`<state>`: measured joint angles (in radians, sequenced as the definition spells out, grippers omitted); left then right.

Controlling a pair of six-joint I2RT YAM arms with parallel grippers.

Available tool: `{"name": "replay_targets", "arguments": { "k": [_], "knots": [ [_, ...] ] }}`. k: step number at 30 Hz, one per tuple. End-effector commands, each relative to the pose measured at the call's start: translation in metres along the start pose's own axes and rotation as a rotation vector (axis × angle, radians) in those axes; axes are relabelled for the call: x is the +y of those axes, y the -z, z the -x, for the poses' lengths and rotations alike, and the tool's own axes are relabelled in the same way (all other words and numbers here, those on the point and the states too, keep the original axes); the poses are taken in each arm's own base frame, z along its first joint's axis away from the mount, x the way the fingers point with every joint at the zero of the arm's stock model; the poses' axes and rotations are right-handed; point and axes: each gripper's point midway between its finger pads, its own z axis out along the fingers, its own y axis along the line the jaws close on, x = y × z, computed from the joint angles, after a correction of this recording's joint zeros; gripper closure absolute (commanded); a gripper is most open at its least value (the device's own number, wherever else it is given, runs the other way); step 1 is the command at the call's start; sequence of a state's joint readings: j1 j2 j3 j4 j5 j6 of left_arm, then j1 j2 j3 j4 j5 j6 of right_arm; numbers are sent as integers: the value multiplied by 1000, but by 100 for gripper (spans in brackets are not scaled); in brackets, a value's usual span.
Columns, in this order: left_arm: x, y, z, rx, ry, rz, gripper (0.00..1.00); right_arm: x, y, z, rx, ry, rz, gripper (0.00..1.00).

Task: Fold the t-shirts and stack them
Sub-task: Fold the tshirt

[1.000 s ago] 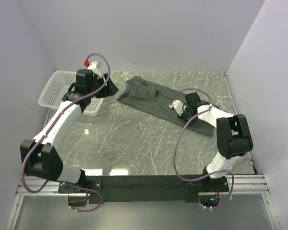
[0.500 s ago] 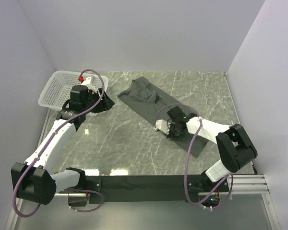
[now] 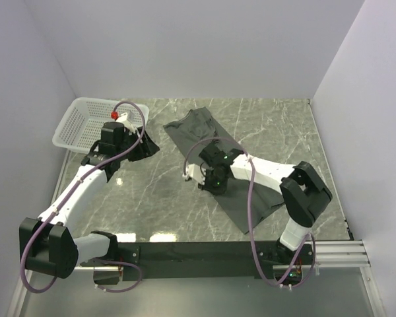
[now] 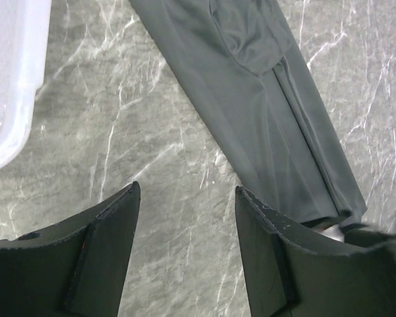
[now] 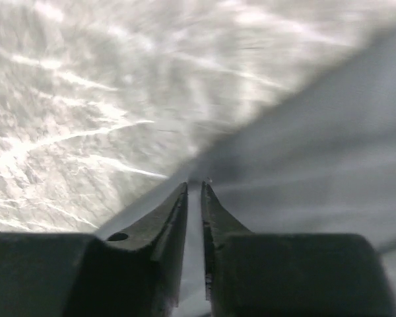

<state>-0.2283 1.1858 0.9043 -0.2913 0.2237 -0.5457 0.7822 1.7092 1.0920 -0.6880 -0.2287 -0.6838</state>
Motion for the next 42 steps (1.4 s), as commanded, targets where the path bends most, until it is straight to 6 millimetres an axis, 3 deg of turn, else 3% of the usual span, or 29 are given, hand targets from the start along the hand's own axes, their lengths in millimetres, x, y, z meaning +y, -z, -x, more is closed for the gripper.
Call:
{"name": "replay_targets", "arguments": {
  "k": [1, 2, 4, 5, 7, 8, 13, 14, 15, 16, 17, 18, 20, 22, 23, 26, 36, 42],
  "knots": [
    [-7, -1, 5, -22, 11, -41, 36, -28, 37, 17, -74, -92, -72, 78],
    [-7, -1, 5, -24, 13, -40, 35, -43, 52, 22, -109, -116, -102, 77],
    [-7, -2, 4, -21, 14, -46, 36, -67, 76, 12, -152, -197, -121, 76],
    [-9, -3, 5, -23, 19, -51, 36, -83, 93, 19, -198, -212, -154, 75],
    [-9, -6, 4, -18, 26, -62, 36, -109, 110, 15, -254, -288, -177, 75],
    [-10, -8, 2, -12, 36, -66, 36, -128, 127, 27, -310, -307, -214, 76],
    [-12, -8, 2, -4, 49, -72, 36, -196, 117, 58, -435, -608, -229, 73],
    [-12, -8, 3, -6, 50, -72, 36, -218, 129, 67, -464, -638, -280, 72],
    [-13, -6, 3, -9, 51, -73, 36, -234, 110, 65, -453, -689, -277, 72],
    [-13, -6, 2, -6, 51, -75, 36, -246, 107, 67, -475, -753, -281, 71],
    [-15, -6, 1, -3, 55, -84, 37, -268, 122, 70, -521, -780, -320, 69],
    [-13, -7, -2, 7, 59, -83, 36, -281, 104, 61, -491, -826, -320, 68],
    [-13, -8, -4, 11, 69, -87, 37, -308, 100, 61, -512, -873, -330, 59],
    [-11, -11, -10, 23, 80, -88, 37, -319, 96, 50, -508, -922, -299, 55],
    [-12, -11, -9, 18, 83, -93, 37, -328, 91, 49, -514, -934, -297, 47],
    [-12, -14, -13, 26, 94, -107, 37, -334, 79, 39, -512, -977, -273, 37],
    [-12, -17, -20, 51, 107, -118, 37, -330, 32, 34, -505, -1118, -142, 36],
    [-13, -17, -22, 55, 116, -126, 37, -335, 15, 17, -478, -1213, -145, 37]
  ]
}}
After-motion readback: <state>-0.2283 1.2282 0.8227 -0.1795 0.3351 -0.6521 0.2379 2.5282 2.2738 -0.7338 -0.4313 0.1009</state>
